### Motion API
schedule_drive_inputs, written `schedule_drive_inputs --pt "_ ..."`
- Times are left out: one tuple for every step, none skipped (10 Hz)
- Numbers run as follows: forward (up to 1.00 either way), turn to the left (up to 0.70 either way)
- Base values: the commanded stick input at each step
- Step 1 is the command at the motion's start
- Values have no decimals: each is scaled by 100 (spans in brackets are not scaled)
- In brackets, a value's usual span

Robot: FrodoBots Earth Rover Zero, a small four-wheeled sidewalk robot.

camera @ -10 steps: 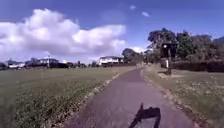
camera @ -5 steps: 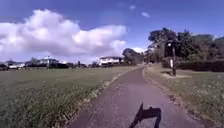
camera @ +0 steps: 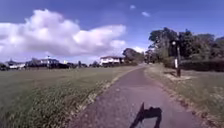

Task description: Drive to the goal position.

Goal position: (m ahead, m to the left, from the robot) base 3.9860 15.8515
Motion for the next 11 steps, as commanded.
schedule_drive_inputs --pt "70 -14" --pt "70 -14" --pt "70 -14" --pt "70 -14" --pt "70 -14" --pt "70 -14" --pt "70 -14" --pt "70 -14" --pt "70 -14" --pt "70 -14" --pt "70 -14"
